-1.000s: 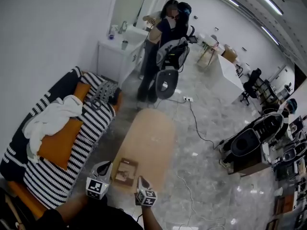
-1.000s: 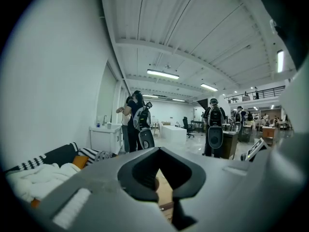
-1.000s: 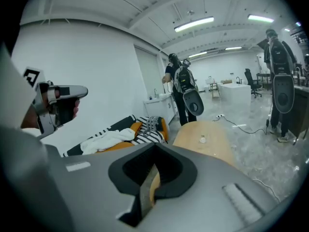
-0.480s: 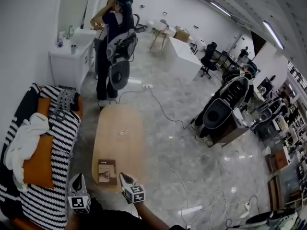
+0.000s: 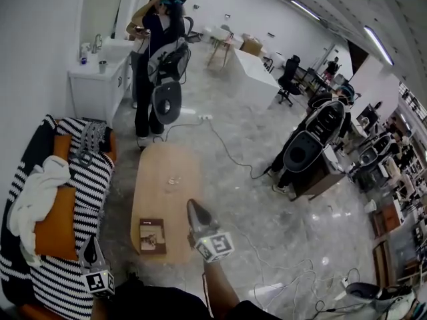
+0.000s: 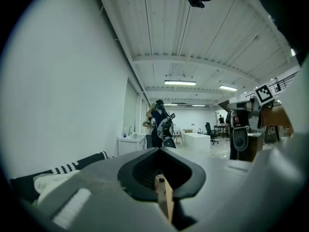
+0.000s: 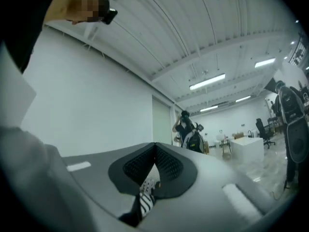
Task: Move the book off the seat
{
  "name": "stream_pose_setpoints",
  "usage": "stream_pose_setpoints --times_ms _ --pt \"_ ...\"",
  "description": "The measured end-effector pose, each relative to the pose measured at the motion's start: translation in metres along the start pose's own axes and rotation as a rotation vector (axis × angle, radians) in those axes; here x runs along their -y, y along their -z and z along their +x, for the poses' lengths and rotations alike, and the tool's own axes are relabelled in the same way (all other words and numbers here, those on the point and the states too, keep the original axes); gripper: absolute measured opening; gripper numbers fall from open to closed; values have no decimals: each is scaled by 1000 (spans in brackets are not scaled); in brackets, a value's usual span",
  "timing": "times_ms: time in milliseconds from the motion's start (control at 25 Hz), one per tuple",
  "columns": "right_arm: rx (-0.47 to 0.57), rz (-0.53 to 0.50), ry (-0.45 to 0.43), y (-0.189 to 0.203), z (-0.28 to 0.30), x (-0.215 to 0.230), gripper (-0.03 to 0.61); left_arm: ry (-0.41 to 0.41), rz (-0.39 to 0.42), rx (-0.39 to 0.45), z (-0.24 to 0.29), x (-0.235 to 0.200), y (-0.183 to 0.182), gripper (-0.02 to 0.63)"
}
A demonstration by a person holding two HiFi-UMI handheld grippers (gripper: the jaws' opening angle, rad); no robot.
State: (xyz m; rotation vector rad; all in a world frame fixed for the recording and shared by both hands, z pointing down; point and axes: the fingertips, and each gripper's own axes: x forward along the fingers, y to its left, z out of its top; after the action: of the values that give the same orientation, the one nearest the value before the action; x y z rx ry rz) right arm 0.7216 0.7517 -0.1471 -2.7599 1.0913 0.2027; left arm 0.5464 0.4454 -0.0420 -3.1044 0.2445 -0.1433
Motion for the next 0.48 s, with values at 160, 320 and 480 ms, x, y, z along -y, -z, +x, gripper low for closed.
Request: stream_pose_setpoints --times_ms 160,320,480 --pt "182 44 -16 -77 -1 2 8 -45 -33 19 -7 -19 -4 6" --pt "204 -94 71 -116 -5 4 8 -67 -40 19 -17 -29 -5 6" --pt "388 -206 82 -180 -28 -5 8 -56 -33 28 -21 -27 -8 6"
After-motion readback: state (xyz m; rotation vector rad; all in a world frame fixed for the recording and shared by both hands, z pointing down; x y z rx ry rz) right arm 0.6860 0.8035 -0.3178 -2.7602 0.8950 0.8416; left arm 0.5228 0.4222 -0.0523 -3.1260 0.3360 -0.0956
